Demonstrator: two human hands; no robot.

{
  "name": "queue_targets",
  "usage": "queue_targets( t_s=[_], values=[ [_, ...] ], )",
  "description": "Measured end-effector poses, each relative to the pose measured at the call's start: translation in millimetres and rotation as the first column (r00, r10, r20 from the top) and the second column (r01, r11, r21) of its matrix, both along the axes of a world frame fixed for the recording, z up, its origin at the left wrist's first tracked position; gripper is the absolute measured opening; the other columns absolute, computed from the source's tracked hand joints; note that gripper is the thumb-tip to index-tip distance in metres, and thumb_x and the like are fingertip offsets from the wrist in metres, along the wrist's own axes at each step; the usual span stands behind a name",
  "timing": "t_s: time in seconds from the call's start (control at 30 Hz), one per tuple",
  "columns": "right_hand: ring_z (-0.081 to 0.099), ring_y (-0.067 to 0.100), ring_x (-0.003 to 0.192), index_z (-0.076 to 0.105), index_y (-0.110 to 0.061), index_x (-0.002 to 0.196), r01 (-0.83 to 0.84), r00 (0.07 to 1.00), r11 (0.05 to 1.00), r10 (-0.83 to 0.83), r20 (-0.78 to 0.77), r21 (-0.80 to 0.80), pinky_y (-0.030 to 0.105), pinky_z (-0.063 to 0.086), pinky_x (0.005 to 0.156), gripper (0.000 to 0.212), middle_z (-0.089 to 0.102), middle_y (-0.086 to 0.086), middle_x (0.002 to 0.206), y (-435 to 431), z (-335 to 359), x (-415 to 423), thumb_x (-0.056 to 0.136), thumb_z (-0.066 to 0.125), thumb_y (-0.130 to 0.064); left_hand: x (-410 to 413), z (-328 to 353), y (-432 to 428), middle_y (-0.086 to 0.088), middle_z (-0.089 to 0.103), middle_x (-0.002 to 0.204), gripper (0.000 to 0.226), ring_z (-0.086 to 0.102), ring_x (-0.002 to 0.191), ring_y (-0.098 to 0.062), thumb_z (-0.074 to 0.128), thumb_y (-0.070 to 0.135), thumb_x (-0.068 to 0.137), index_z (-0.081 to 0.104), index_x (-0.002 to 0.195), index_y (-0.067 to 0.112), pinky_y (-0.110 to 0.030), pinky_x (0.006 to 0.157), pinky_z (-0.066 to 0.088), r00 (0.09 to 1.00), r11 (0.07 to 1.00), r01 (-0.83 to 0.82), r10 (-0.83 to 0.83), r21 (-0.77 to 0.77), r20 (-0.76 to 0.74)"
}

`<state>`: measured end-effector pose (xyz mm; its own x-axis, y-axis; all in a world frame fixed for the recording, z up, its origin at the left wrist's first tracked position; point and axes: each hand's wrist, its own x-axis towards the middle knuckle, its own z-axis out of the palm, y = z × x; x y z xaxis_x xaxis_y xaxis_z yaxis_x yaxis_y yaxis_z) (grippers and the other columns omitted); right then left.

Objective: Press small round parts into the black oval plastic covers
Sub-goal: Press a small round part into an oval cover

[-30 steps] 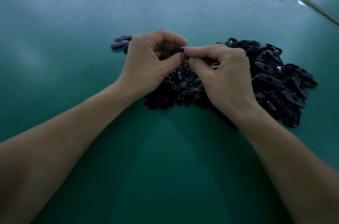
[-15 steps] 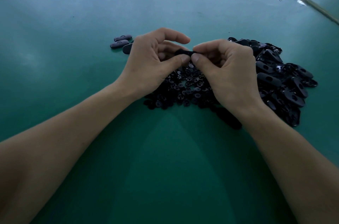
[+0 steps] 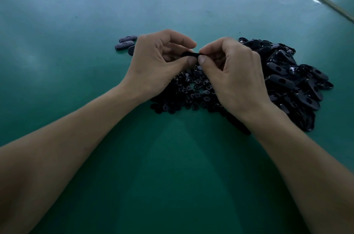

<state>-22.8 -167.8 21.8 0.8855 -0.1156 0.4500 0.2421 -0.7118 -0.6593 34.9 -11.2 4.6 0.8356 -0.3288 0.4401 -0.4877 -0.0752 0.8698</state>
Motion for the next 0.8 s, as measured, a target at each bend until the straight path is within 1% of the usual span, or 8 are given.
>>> queue_targets(
  t_s=[0.17, 0.33, 0.53, 0.6, 0.63, 0.67, 0.73, 0.8],
  values=[
    [0.057, -0.009, 0.07, 0.066, -0.022, 0.096, 0.007, 1.0, 1.0, -0.007, 0.005, 0.016, 0.003, 0.041, 0.067, 0.005, 0.059, -0.02, 0.076, 2, 1, -2, 0.094, 0.066, -0.018, -2, 2, 0, 0.015, 0.075, 0.077, 0.029, 0.072, 0.076, -0.003, 0.081, 0.001, 0.08, 0.068, 0.095, 0.022, -0.02, 0.076, 0.058, 1.0, 1.0, 0.007, -0.008, -0.007, -0.013],
    [0.056, -0.011, 0.069, 0.064, -0.028, 0.092, -0.004, 1.0, 0.999, 0.002, 0.023, 0.048, 0.004, 0.041, 0.067, 0.011, 0.06, -0.022, 0.076, 1, 2, -4, 0.092, 0.068, -0.018, -5, 2, -1, 0.02, 0.073, 0.071, 0.028, 0.069, 0.069, 0.003, 0.082, 0.0, 0.078, 0.068, 0.087, 0.022, -0.014, 0.068, 0.054, 0.998, 0.999, -0.042, 0.042, -0.009, 0.036],
    [0.056, -0.011, 0.067, 0.072, -0.02, 0.096, 0.018, 0.999, 0.999, -0.019, 0.031, 0.043, 0.003, 0.038, 0.065, 0.007, 0.059, -0.023, 0.074, 2, 1, -3, 0.093, 0.067, -0.017, -5, 1, -1, 0.018, 0.074, 0.071, 0.027, 0.07, 0.068, 0.0, 0.082, 0.002, 0.077, 0.069, 0.085, 0.024, -0.015, 0.067, 0.054, 0.993, 0.995, -0.101, 0.1, 0.011, 0.057],
    [0.057, -0.004, 0.072, 0.073, -0.016, 0.104, 0.066, 0.997, 0.998, -0.065, 0.05, -0.014, 0.005, 0.04, 0.071, 0.014, 0.064, -0.017, 0.08, 1, 1, -4, 0.097, 0.061, -0.017, -4, 1, -1, 0.016, 0.073, 0.072, 0.026, 0.069, 0.068, 0.0, 0.079, 0.003, 0.079, 0.069, 0.085, 0.026, -0.016, 0.068, 0.054, 0.986, 0.989, -0.15, 0.149, 0.012, 0.079],
    [0.059, 0.0, 0.081, 0.072, -0.014, 0.109, 0.1, 0.994, 0.993, -0.097, 0.051, -0.06, 0.008, 0.042, 0.078, 0.019, 0.068, -0.01, 0.089, 0, 1, -5, 0.099, 0.057, -0.016, -3, 0, -1, 0.015, 0.073, 0.073, 0.025, 0.07, 0.07, -0.002, 0.077, 0.003, 0.08, 0.07, 0.085, 0.027, -0.018, 0.068, 0.055, 0.977, 0.981, -0.193, 0.192, 0.006, 0.089],
    [0.06, 0.006, 0.094, 0.07, -0.012, 0.116, 0.139, 0.99, 0.982, -0.135, 0.042, -0.128, 0.015, 0.043, 0.087, 0.023, 0.07, -0.003, 0.101, -3, 1, -5, 0.1, 0.054, -0.014, -1, 1, 0, 0.014, 0.073, 0.077, 0.025, 0.072, 0.071, -0.006, 0.076, 0.005, 0.081, 0.07, 0.086, 0.028, -0.021, 0.069, 0.057, 0.966, 0.97, -0.243, 0.242, -0.001, 0.091],
    [0.053, 0.023, 0.115, 0.066, -0.012, 0.124, 0.234, 0.969, 0.918, -0.246, 0.003, -0.32, 0.028, 0.039, 0.099, 0.029, 0.064, 0.007, 0.122, -10, -2, -6, 0.098, 0.052, -0.014, 3, 1, 4, 0.01, 0.073, 0.081, 0.021, 0.074, 0.074, -0.011, 0.075, 0.008, 0.084, 0.07, 0.089, 0.028, -0.025, 0.071, 0.059, 0.932, 0.936, -0.352, 0.351, -0.006, 0.089],
    [0.042, 0.031, 0.121, 0.063, -0.013, 0.125, 0.307, 0.928, 0.819, -0.37, -0.036, -0.485, 0.038, 0.034, 0.099, 0.032, 0.056, 0.009, 0.128, -16, -5, -7, 0.096, 0.053, -0.021, 8, 4, 9, 0.012, 0.073, 0.084, 0.016, 0.074, 0.073, -0.009, 0.073, 0.012, 0.085, 0.072, 0.092, 0.026, -0.026, 0.07, 0.06, 0.896, 0.899, -0.438, 0.434, 0.012, 0.096]
  ],
)
